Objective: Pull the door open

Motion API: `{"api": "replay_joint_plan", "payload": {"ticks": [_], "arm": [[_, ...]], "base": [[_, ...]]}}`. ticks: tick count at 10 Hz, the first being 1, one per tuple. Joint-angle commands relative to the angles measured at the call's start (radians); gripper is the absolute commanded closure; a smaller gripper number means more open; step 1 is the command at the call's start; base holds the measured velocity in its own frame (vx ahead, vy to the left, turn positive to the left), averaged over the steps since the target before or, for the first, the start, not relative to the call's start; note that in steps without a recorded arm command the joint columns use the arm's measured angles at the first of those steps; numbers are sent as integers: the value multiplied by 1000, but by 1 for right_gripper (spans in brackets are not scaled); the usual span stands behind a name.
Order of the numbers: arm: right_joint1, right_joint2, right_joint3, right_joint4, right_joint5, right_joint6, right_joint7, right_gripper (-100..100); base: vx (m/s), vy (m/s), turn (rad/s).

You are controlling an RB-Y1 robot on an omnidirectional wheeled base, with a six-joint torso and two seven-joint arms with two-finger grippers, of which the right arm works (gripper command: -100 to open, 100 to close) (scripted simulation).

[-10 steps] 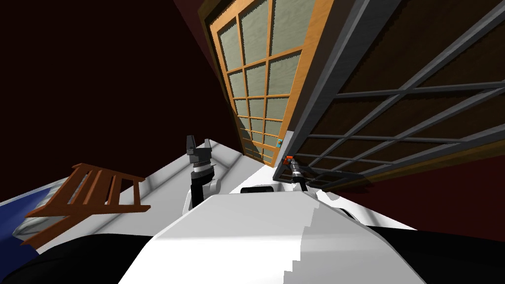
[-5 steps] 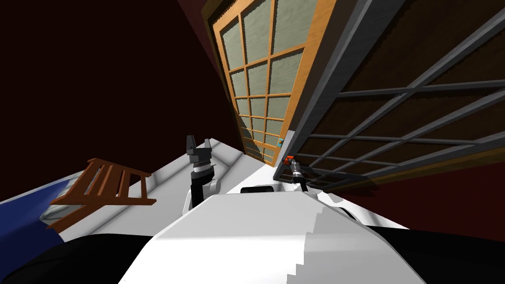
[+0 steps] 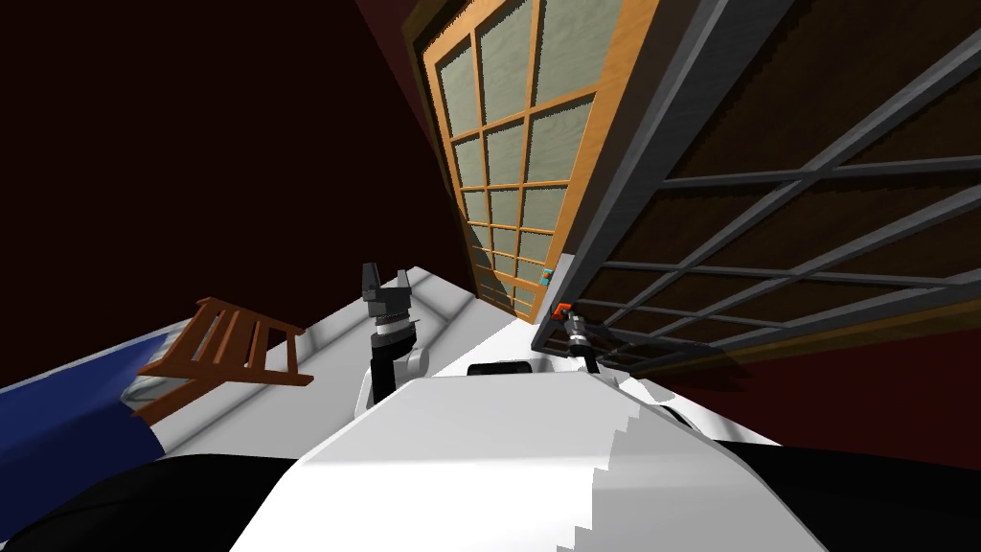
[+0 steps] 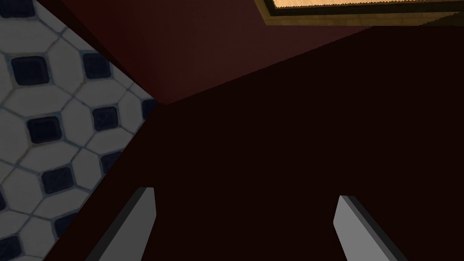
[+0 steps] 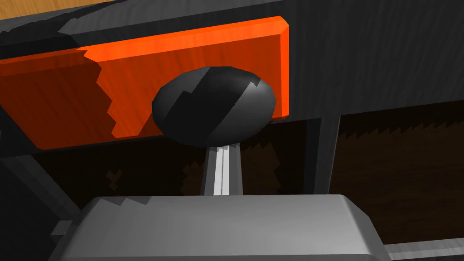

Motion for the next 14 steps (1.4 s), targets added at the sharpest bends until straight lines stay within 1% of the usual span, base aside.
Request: {"api": "replay_joint_plan", "payload": {"ticks": [1, 4, 5, 7, 8, 9, 10, 11, 13, 14], "arm": [[-5, 5, 6, 0, -10, -4, -32, -100], [-6, 13, 17, -6, -42, -1, -118, -100], [-6, 13, 17, -6, -42, -1, -119, -100], [-7, 20, 27, -12, -69, 1, -185, -100], [-7, 20, 27, -12, -69, 1, -194, -100], [-8, 24, 33, -14, -84, 2, -233, -100], [-8, 28, 38, -17, -99, 3, -259, -100], [-8, 28, 38, -17, -99, 3, -273, -100], [-10, 36, 51, -24, -133, 6, -337, -100], [-10, 36, 51, -24, -133, 6, -355, -100]], "base": [[-37, -21, 13], [-57, -2, 43], [-37, 0, 19], [-44, -5, 51], [-44, -4, 19], [-44, 2, 27], [-65, -9, 66], [-54, -16, 30], [-61, -20, 55], [-61, -9, 25]]}}
